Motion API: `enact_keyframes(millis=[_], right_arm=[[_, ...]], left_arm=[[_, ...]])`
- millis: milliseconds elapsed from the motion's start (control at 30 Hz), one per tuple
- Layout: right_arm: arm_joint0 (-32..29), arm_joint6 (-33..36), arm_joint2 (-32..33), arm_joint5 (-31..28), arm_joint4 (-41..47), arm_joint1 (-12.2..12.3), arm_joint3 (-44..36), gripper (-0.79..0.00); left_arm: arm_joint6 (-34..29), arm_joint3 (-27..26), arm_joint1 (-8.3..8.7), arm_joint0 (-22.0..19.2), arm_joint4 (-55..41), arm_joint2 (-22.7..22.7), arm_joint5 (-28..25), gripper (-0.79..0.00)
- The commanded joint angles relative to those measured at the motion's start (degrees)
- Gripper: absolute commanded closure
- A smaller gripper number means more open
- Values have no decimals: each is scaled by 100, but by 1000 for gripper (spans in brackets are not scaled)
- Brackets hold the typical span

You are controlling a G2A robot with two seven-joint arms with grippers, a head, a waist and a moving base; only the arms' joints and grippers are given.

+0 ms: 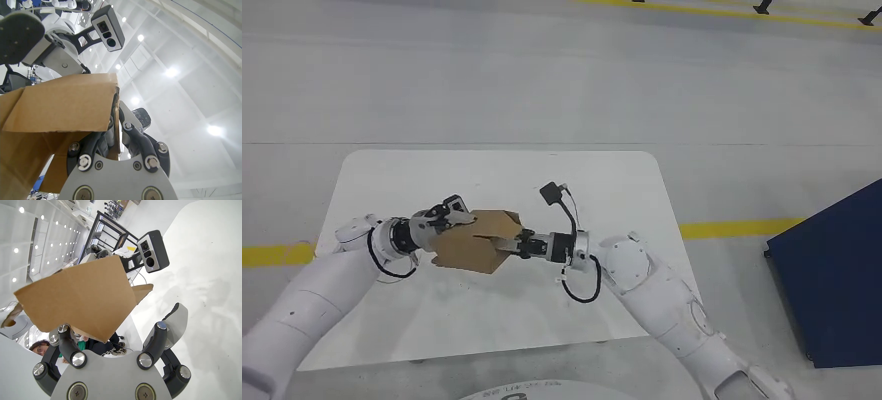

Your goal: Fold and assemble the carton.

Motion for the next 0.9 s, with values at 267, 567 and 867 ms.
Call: enact_keyframes(millis=[267, 567, 867], right_arm=[[6, -96, -61, 206, -243, -5, -67, -785], [-307, 172, 389, -553, 540, 75, -136, -785], [-353, 548, 633, -566, 1214, 123, -83, -785]], left_arm=[[0, -41, 96, 29, -154, -27, 1, 0], [0, -141, 178, 98, -426, -95, 257, 0], [0, -258, 229, 122, -542, -90, 450, 0]])
